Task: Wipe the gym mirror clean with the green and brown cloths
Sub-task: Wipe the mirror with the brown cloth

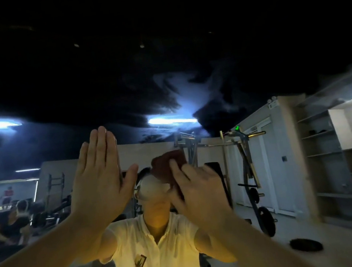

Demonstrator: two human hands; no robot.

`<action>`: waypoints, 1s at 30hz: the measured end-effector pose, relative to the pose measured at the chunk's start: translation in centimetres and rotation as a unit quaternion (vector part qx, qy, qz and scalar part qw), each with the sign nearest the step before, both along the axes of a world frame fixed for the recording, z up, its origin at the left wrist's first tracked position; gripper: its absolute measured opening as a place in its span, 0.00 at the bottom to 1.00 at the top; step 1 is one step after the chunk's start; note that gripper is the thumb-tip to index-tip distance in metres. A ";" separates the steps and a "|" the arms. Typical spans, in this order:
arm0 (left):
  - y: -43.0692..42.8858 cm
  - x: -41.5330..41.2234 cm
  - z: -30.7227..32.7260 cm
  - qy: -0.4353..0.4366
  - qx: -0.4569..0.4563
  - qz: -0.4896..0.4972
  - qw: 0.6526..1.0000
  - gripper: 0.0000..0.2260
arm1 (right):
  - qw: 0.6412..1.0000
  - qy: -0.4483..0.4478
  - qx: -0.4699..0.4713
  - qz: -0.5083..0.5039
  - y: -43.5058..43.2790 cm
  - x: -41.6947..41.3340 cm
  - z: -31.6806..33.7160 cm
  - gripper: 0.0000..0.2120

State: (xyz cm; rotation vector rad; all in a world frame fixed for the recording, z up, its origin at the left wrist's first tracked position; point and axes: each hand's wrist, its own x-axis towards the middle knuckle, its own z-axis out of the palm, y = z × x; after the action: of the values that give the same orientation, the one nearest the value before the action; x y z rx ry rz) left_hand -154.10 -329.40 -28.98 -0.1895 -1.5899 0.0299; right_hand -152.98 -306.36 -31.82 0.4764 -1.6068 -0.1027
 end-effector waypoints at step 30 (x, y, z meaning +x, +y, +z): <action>-0.2 -0.1 -0.3 -0.008 0.001 -0.020 1.000 0.38 | 0.998 0.035 0.025 -0.049 5.2 0.2 3.7 0.26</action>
State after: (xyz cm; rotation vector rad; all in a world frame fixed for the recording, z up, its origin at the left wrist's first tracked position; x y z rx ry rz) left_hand -154.22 -329.64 -29.23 -0.2204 -1.6022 -0.0032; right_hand -152.76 -301.17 -28.07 0.4269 -1.5624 -0.2316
